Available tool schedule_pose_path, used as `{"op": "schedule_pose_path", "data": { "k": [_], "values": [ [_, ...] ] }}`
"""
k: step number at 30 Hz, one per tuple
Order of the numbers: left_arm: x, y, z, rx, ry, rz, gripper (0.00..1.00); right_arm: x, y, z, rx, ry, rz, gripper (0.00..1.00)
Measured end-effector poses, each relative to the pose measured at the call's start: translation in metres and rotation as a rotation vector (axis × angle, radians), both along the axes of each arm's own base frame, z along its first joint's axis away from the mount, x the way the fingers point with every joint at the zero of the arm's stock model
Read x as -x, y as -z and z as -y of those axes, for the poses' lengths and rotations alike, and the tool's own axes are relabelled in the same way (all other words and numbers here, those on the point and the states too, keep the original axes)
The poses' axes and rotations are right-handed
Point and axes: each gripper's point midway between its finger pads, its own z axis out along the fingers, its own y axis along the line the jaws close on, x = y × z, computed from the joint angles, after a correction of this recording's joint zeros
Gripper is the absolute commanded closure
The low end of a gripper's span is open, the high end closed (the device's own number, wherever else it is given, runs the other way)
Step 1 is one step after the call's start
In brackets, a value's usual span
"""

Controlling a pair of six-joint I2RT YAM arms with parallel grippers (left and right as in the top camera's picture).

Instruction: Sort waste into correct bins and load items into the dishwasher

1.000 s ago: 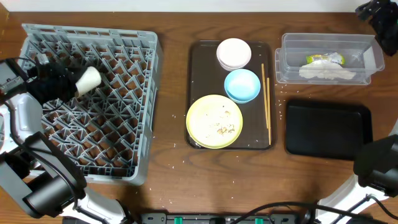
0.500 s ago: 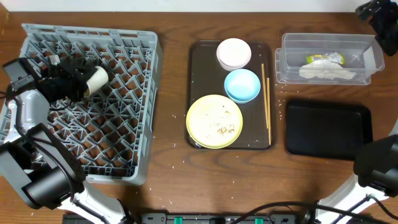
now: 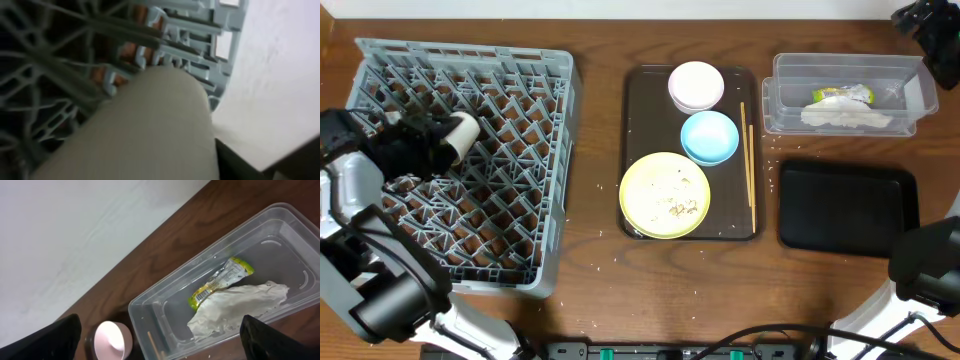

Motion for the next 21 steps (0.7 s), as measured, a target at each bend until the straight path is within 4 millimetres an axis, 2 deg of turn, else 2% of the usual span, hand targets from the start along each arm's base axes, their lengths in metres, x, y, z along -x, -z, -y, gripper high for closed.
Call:
{"op": "schedule_pose_path", "data": {
  "k": [13,18,21],
  "values": [
    [0.026,-0.003,-0.009,-0.06,-0.017,-0.119,0.38,0.0,0.0,0.0,0.0,0.0,0.0,0.01],
    [0.054,-0.002,-0.012,-0.108,-0.026,-0.3,0.38,0.0,0.0,0.0,0.0,0.0,0.0,0.01],
    [0.067,-0.009,-0.021,-0.186,-0.037,-0.369,0.38,0.0,0.0,0.0,0.0,0.0,0.0,0.01]
  ]
}}
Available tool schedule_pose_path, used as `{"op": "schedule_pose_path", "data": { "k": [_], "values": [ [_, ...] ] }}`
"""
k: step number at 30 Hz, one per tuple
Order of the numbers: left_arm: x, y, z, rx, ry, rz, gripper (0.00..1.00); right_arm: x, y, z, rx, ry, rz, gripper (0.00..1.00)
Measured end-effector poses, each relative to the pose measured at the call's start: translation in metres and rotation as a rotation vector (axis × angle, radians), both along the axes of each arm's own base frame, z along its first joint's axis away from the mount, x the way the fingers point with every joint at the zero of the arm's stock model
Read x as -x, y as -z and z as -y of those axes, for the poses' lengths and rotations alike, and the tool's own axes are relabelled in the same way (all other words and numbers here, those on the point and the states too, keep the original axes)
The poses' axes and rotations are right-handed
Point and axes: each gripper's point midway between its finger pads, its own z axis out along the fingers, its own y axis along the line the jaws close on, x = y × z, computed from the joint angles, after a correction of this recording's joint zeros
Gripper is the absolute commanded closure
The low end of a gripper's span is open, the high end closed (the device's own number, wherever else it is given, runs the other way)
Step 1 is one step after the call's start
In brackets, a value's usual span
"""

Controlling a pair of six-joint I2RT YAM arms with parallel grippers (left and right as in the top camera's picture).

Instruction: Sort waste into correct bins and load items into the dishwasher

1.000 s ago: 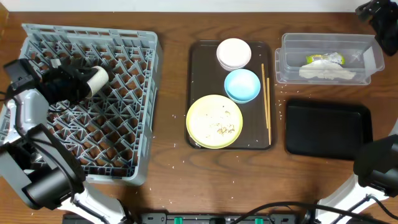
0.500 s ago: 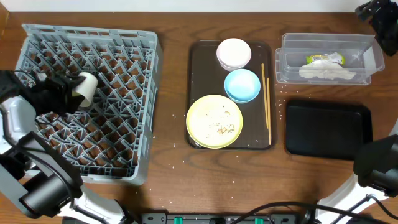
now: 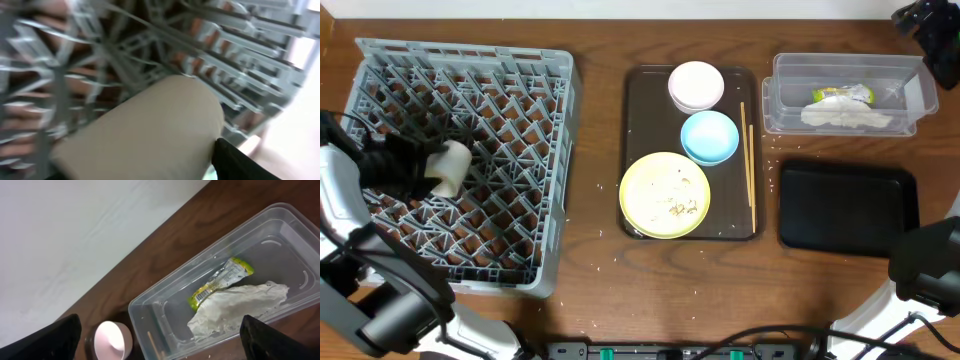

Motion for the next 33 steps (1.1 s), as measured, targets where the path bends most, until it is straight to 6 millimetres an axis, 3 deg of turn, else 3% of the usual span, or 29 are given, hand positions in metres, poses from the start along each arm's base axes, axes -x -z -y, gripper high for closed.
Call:
{"op": "schedule_pose_path", "data": {
  "k": [5,10,12,16,19,24,33],
  "values": [
    [0.032,0.012,-0.018,-0.127,-0.013,-0.159,0.38,0.0,0.0,0.0,0.0,0.0,0.0,0.01],
    [0.048,0.013,-0.021,-0.171,-0.016,-0.226,0.38,0.0,0.0,0.0,0.0,0.0,0.0,0.01],
    [0.051,0.006,-0.022,-0.192,-0.018,-0.222,0.47,0.0,0.0,0.0,0.0,0.0,0.0,0.01],
    [0.051,-0.02,-0.019,-0.233,-0.027,-0.156,0.8,0.0,0.0,0.0,0.0,0.0,0.0,0.01],
    [0.048,-0.037,-0.012,-0.235,-0.02,-0.088,0.92,0.0,0.0,0.0,0.0,0.0,0.0,0.01],
    [0.042,-0.05,0.0,-0.192,-0.004,-0.014,0.92,0.0,0.0,0.0,0.0,0.0,0.0,0.01],
    [0.04,-0.053,0.013,-0.129,0.024,0.017,0.91,0.0,0.0,0.0,0.0,0.0,0.0,0.01]
  ]
}}
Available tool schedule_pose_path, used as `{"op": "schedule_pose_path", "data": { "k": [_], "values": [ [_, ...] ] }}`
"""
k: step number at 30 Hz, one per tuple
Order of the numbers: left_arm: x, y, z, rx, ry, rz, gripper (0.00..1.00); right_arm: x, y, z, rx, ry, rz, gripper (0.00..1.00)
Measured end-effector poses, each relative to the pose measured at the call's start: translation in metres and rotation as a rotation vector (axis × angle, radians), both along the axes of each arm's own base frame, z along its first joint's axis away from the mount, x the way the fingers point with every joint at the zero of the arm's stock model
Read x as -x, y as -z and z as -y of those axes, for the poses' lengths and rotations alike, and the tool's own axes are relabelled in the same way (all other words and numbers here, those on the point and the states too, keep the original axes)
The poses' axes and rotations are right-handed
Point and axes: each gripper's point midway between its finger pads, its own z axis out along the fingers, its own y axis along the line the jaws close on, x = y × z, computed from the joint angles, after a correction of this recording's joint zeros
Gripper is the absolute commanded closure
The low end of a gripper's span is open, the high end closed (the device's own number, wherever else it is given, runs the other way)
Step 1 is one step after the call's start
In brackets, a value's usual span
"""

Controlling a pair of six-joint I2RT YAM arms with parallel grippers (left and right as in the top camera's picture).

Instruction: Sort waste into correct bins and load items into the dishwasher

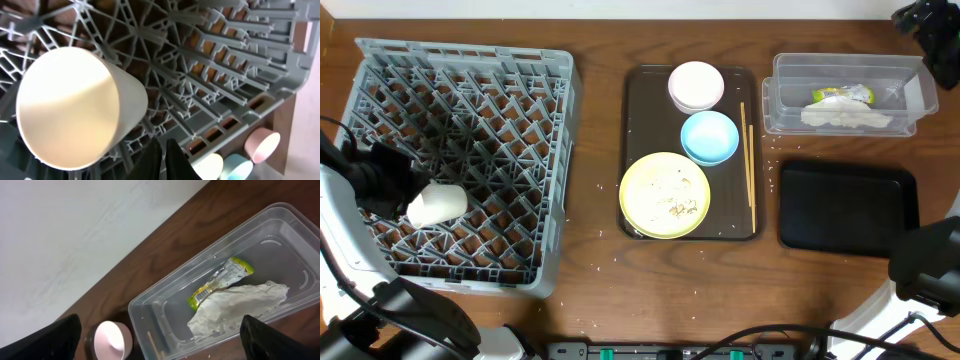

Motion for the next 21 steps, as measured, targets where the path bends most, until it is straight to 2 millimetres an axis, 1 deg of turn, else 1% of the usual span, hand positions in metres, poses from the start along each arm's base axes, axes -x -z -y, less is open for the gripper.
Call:
{"op": "schedule_pose_path", "data": {
  "k": [2,4,6,7,11,13,14,16,18,21],
  "values": [
    [0.002,0.0,0.001,-0.004,0.017,-0.004,0.83,0.0,0.0,0.0,0.0,0.0,0.0,0.01],
    [0.007,-0.002,0.001,-0.025,0.024,-0.018,0.57,0.0,0.0,0.0,0.0,0.0,0.0,0.01],
    [0.016,-0.007,-0.003,-0.075,0.024,-0.04,0.4,0.0,0.0,0.0,0.0,0.0,0.0,0.01],
    [0.02,-0.01,-0.005,-0.104,0.023,-0.049,0.35,0.0,0.0,0.0,-0.001,0.0,0.0,0.01],
    [0.035,-0.036,-0.019,-0.256,0.017,-0.064,0.34,0.0,0.0,0.0,-0.001,0.0,0.0,0.01],
    [0.045,-0.046,-0.022,-0.316,0.015,-0.083,0.34,0.0,0.0,0.0,0.0,0.0,0.0,0.01],
    [0.048,-0.047,-0.023,-0.33,0.016,-0.091,0.34,0.0,0.0,0.0,0.0,0.0,0.0,0.01],
    [0.053,-0.048,-0.025,-0.35,0.024,-0.111,0.34,0.0,0.0,0.0,0.0,0.0,0.0,0.01],
    [0.054,-0.044,-0.028,-0.359,0.041,-0.129,0.34,0.0,0.0,0.0,0.0,0.0,0.0,0.01],
    [0.052,-0.03,-0.029,-0.337,0.085,-0.16,0.34,0.0,0.0,0.0,0.0,0.0,0.0,0.01]
  ]
}}
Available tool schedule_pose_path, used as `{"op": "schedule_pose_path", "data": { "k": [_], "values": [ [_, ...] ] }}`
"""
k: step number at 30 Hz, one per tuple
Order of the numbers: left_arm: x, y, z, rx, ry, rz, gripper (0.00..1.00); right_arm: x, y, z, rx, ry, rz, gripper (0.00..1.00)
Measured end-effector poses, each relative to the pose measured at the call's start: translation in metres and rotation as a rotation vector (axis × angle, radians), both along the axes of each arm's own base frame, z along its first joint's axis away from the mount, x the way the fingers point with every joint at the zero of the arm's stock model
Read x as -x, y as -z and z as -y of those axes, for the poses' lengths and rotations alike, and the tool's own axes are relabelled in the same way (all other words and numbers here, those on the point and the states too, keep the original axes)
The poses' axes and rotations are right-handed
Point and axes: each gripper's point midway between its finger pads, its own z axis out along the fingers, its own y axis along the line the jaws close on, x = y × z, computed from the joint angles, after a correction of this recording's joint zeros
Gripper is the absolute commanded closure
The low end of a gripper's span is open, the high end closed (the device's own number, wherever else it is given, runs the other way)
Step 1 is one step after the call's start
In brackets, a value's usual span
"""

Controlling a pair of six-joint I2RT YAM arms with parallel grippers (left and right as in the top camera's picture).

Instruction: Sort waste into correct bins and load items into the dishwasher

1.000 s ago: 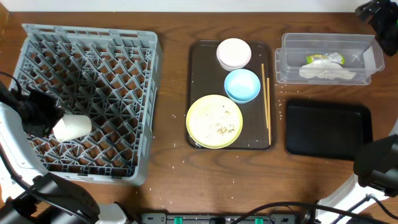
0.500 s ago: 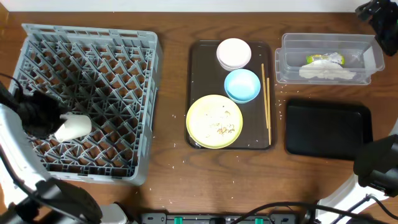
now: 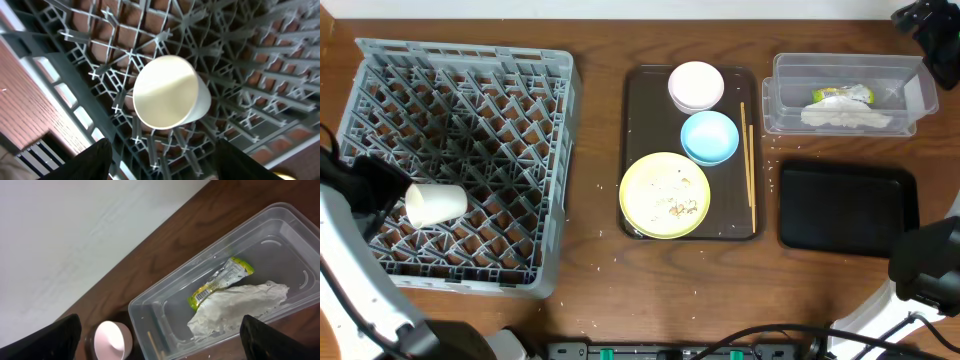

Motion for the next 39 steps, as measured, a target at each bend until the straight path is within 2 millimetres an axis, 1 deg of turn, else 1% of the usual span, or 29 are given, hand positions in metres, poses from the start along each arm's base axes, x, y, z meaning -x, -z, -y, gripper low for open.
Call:
{"op": "schedule_pose_path", "data": {
  "k": [5,9,13,15,17,18,22,23,28,31,33,39],
  "values": [
    [-0.008,0.026,0.002,0.077,0.049,-0.044,0.34,0.0,0.0,0.0,0.0,0.0,0.0,0.01],
    [-0.023,0.035,0.004,0.118,0.11,-0.011,0.34,0.0,0.0,0.0,0.0,0.0,-0.001,0.01],
    [-0.029,0.042,0.007,0.147,0.155,-0.002,0.36,0.0,0.0,0.0,0.0,0.0,-0.001,0.01],
    [-0.03,0.046,0.007,0.16,0.175,-0.004,0.41,0.0,0.0,0.0,0.0,0.0,-0.001,0.01],
    [-0.033,0.052,0.007,0.173,0.187,-0.011,0.52,0.0,0.0,0.0,-0.001,0.0,-0.001,0.01],
    [-0.034,0.056,0.007,0.181,0.194,-0.016,0.53,0.0,0.0,0.0,-0.001,0.0,-0.001,0.01],
    [-0.04,0.068,0.011,0.238,0.235,-0.014,0.54,0.0,0.0,0.0,-0.001,0.0,-0.002,0.01],
    [-0.041,0.07,0.013,0.252,0.241,-0.01,0.55,0.0,0.0,0.0,-0.001,0.0,-0.002,0.01],
    [-0.045,0.076,0.018,0.295,0.263,0.0,0.75,0.0,0.0,0.0,-0.001,0.0,-0.003,0.01],
    [-0.046,0.075,0.02,0.305,0.264,0.008,0.91,0.001,0.001,0.0,-0.001,0.0,-0.003,0.01],
    [-0.049,0.074,0.022,0.315,0.27,0.022,0.92,0.001,0.001,0.0,-0.001,-0.001,-0.003,0.01],
    [-0.056,0.07,0.029,0.353,0.271,0.07,0.92,0.001,0.001,0.0,-0.002,0.0,-0.003,0.01]
  ]
}}
